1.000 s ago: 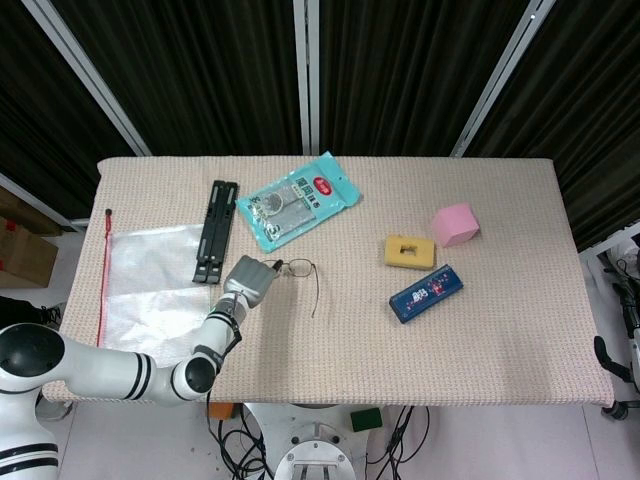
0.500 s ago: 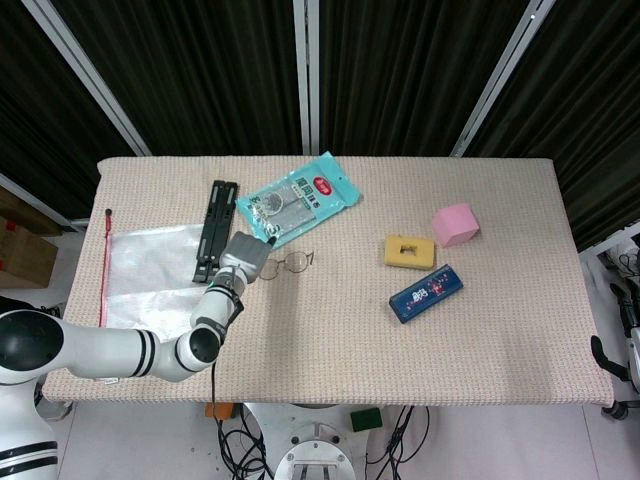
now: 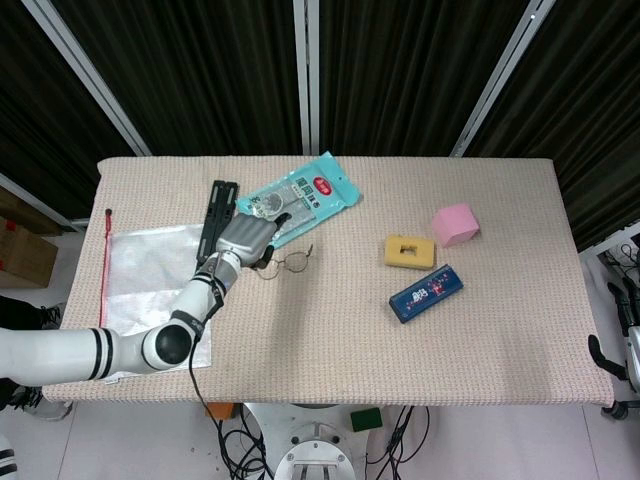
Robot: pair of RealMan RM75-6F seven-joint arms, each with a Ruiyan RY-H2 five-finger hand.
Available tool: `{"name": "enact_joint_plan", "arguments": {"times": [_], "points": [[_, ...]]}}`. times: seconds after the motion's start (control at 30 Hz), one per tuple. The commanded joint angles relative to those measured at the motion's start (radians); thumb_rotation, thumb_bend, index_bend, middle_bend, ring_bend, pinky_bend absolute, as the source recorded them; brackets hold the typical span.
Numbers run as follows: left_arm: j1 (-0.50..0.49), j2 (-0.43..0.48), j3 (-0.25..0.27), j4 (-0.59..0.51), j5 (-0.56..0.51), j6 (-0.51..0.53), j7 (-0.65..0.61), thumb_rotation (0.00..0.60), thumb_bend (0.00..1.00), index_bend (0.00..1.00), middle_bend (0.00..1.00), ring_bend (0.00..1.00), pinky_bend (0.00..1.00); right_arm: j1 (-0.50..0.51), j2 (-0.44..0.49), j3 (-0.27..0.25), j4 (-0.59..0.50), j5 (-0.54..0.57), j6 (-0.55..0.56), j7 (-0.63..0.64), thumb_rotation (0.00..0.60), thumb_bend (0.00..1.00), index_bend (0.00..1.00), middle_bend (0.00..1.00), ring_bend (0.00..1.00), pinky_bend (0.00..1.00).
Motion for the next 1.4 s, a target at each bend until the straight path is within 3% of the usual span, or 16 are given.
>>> {"name": "enact_joint_plan", "arguments": {"times": [0.03, 0.13, 0.23, 0.4, 0.53, 0.67, 0.9, 1.13, 1.4], "points": [[0.059, 0.079, -0.016, -0.109, 0.129, 0.077, -0.078, 0.6, 0.58, 0.08, 0.87, 0.89, 0.93, 0.0, 0.0, 0.001, -0.002, -0.001, 0.003, -0.002, 0.6, 0.45, 0.0, 0.0, 0.0, 0.0], [0.115, 0.115, 0.026, -0.205, 0.236, 0.218, -0.074, 0.6, 0.58, 0.08, 0.87, 0.89, 0.93, -0.002, 0.002, 0.006, -0.004, 0.0, 0.015, 0.0, 0.6, 0.45, 0.0, 0.0, 0.0, 0.0], [0.206, 0.118, 0.107, -0.288, 0.364, 0.411, -0.053, 0.6, 0.6, 0.08, 0.88, 0.89, 0.93, -0.005, 0.005, 0.016, -0.007, -0.001, 0.034, 0.002, 0.6, 0.46, 0.0, 0.0, 0.0, 0.0], [0.412, 0.017, 0.266, -0.29, 0.582, 0.722, -0.07, 0.6, 0.66, 0.07, 0.92, 0.91, 0.95, -0.007, 0.024, 0.025, -0.034, -0.011, 0.058, -0.006, 0.6, 0.46, 0.0, 0.0, 0.0, 0.0], [0.553, -0.07, 0.353, -0.21, 0.676, 0.829, -0.137, 0.6, 0.72, 0.06, 0.94, 0.92, 0.95, -0.01, 0.035, 0.03, -0.057, -0.024, 0.081, -0.007, 0.6, 0.46, 0.0, 0.0, 0.0, 0.0], [0.636, -0.127, 0.419, -0.131, 0.735, 0.823, -0.176, 0.6, 0.74, 0.05, 0.94, 0.92, 0.95, -0.009, 0.043, 0.032, -0.07, -0.029, 0.086, -0.007, 0.6, 0.46, 0.0, 0.0, 0.0, 0.0], [0.683, -0.191, 0.408, -0.075, 0.743, 0.766, -0.141, 0.6, 0.76, 0.01, 0.94, 0.93, 0.95, -0.015, 0.055, 0.027, -0.087, -0.038, 0.098, -0.01, 0.6, 0.46, 0.0, 0.0, 0.0, 0.0], [0.674, -0.278, 0.286, 0.002, 0.64, 0.705, -0.06, 0.6, 0.77, 0.0, 0.95, 0.94, 0.96, -0.02, 0.054, 0.021, -0.078, -0.035, 0.092, 0.0, 0.6, 0.46, 0.0, 0.0, 0.0, 0.0], [0.642, -0.351, 0.217, 0.042, 0.61, 0.631, -0.004, 0.6, 0.78, 0.0, 0.95, 0.95, 0.96, -0.015, 0.051, 0.021, -0.065, -0.023, 0.073, 0.009, 0.6, 0.46, 0.0, 0.0, 0.0, 0.0]]}}
